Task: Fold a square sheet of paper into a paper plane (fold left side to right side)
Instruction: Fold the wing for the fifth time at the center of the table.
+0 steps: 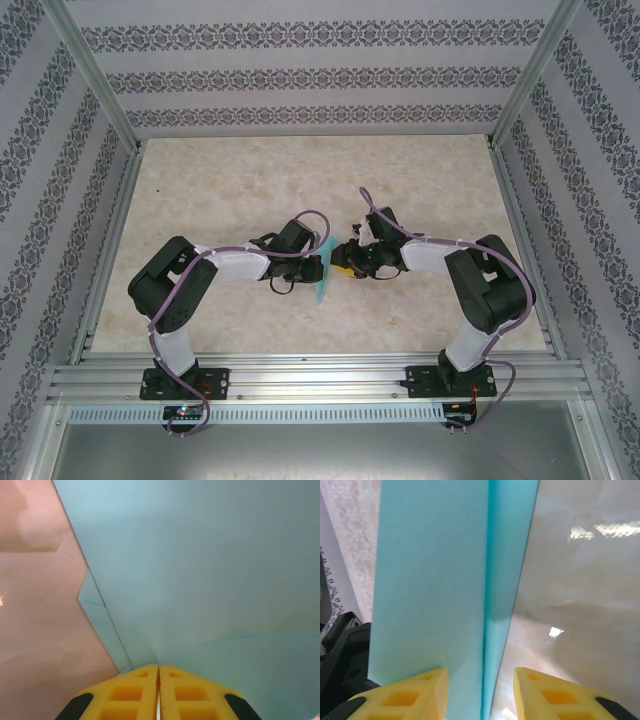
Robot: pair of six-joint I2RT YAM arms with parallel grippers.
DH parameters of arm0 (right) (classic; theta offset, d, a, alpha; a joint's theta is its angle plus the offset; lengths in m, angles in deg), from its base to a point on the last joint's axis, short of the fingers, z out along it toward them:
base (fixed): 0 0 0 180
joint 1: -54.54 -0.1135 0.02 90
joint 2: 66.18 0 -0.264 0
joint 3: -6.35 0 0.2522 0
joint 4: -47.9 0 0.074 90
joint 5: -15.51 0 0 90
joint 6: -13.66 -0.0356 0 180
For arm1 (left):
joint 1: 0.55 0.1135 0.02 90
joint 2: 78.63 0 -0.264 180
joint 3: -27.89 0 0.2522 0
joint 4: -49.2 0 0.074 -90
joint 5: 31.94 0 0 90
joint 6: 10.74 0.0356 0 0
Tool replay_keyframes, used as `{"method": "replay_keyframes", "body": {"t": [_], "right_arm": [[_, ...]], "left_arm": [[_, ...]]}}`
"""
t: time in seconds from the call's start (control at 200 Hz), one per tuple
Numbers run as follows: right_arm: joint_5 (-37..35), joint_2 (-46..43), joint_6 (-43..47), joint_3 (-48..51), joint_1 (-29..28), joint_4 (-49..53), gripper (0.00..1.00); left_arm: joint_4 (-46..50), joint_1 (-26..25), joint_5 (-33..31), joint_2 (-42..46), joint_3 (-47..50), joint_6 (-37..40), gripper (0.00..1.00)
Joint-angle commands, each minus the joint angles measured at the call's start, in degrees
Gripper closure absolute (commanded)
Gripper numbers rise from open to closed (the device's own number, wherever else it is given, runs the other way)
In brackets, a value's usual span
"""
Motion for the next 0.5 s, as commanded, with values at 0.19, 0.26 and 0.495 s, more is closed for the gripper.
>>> {"method": "replay_keyframes", "body": {"t": [0.19,0.26,0.495], "right_arm": [[1.14,0.84,0.48,-0.81,-0.42,-2.54,0.59],[0.91,1.55,0.28,-1.10,-0.76,-2.84,0.58],[0.15,4.10,0.11,-2.24,-1.14,-2.95,0.57]], "left_arm": [[0.87,0.43,-1.86,-0.15,1.02,-0.74,0.89],[0.86,0.43,-1.85,-0.03,1.06,-0.65,0.89],[0.82,0.43,-1.95,-0.07,1.17,-0.74,0.89]]}}
